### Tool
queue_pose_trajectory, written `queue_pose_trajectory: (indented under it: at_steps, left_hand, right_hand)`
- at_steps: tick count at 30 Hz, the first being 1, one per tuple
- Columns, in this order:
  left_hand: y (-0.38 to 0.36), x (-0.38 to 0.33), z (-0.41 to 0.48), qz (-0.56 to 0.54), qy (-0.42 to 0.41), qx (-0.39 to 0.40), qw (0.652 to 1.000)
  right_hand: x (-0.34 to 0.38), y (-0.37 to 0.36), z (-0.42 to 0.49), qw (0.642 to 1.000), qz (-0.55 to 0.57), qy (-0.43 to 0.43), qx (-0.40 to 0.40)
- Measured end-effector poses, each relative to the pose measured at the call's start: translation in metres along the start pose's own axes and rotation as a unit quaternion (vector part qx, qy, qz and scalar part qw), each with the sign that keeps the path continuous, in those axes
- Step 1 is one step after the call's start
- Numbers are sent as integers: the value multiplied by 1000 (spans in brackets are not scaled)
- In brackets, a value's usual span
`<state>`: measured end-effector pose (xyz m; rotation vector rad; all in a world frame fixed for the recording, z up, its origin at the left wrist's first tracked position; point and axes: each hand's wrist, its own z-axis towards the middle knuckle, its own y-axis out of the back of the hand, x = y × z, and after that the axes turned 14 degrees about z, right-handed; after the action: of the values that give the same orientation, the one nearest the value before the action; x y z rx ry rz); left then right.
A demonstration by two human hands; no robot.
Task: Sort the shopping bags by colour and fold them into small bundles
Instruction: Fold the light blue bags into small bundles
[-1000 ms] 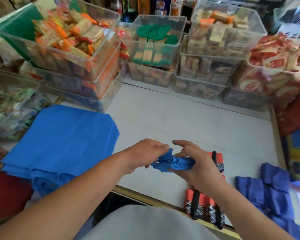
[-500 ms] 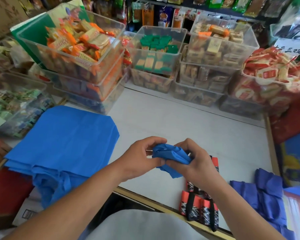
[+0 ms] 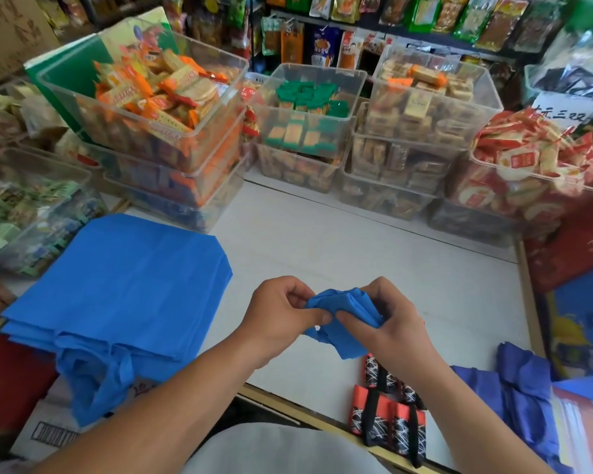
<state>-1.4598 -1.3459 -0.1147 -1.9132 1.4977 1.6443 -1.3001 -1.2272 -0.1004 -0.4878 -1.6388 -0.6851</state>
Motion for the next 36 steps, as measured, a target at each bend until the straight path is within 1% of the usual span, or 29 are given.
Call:
queue_pose_trajectory:
  at_steps: [3,5,7,9,11,13,14,17,19,23,26,27,29,31,33,36]
  left_hand:
    - [-7,-9,-6,76,-69,-46,994]
    - [-9,-18,-10,98,-102,-30,989]
    - [-6,-25,-12,34,-73,31,996]
    - [-5,-29,-14,-45,-38,89,994]
    - [-9,-31,-16,-59,-18,80,995]
    - [-15,-30,-16,-47,-2,37,998]
    - [-16,-30,-16,-51,1,24,998]
    - [-14,-27,-12,-82,-9,16,996]
    - [-11,-25,-11,-94,-14,19,995]
    - [-13,-26,-13,-155,20,37,987]
    - [-11,-28,-17,-166,31,39,985]
    - [-9,-28,-17,-168,34,53,984]
    - [-4,-31,-15,-165,58,107,979]
    - [1,-35,-10,-136,78,155,975]
    - [6,-37,-7,-120,80,189,971]
    - [9,-41,-5,-114,76,225,965]
  right_hand:
    - [-2,-4,2,1000,-26,15,1]
    - [1,-3,4,999,-41,25,-2]
    - [4,3,7,998,-64,24,-1]
    - [6,6,6,996,-87,19,0]
    - [7,4,6,992,-124,16,1]
    - [10,0,5,990,-141,20,8]
    - [11,-1,4,993,-120,20,6]
    - [13,4,0,1000,12,-3,-2]
    - [15,3,-4,998,59,3,-8]
    - [13,-6,-10,993,108,21,-39]
    - [10,-6,-9,995,87,32,-37]
    - [10,-5,-8,996,76,35,-33]
    - [9,0,-6,998,53,42,-11]
    - [8,4,-7,999,25,42,12]
    - [7,8,-9,999,10,42,27]
    - [12,16,-7,995,-38,66,58]
